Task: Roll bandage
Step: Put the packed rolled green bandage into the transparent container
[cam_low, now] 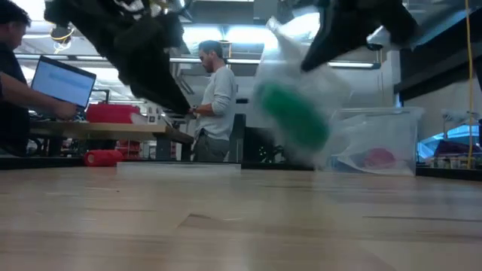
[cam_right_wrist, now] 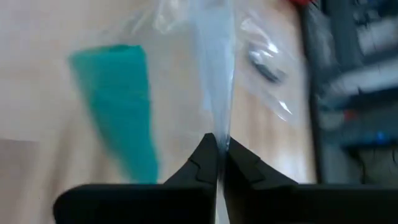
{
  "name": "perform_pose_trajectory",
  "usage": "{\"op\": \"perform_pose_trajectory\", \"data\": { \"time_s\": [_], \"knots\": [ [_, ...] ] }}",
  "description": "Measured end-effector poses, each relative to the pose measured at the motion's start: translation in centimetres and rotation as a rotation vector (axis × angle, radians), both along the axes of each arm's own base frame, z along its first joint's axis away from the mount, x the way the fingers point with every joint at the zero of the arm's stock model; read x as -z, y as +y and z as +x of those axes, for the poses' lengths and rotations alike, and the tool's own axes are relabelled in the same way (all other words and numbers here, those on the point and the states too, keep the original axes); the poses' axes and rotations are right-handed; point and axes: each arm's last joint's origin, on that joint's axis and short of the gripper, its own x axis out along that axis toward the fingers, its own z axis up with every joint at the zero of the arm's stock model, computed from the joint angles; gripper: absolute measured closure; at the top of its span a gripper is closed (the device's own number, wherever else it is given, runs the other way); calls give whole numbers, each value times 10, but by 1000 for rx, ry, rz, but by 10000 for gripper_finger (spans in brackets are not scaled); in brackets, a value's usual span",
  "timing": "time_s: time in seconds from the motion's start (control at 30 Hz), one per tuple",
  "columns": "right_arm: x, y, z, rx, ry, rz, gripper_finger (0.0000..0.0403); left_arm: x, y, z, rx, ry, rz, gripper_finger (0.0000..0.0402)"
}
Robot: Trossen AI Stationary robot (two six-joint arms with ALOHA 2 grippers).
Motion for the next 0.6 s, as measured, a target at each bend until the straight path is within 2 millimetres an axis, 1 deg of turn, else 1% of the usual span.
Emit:
{"op": "perform_pose_trajectory", "data": {
  "time_s": [0.1,0.17,0.33,0.4,0.5,0.6],
  "knots": [
    [-37,-33,-16,111,-22,23,396,-15,4,-9,-18,-37,41,302],
    [-61,-56,-28,173,-50,30,398,-22,5,-12,-20,-62,63,302],
    [-120,-113,-59,340,-168,0,396,-26,5,-13,-18,-75,84,302],
    [-136,-133,-70,393,-196,-23,398,-25,5,-13,-19,-72,85,302],
    [-152,-164,-84,484,-217,-64,398,-25,5,-13,-20,-70,86,302],
    [-155,-193,-97,569,-176,-89,397,-25,5,-13,-19,-71,85,302]
  ]
}}
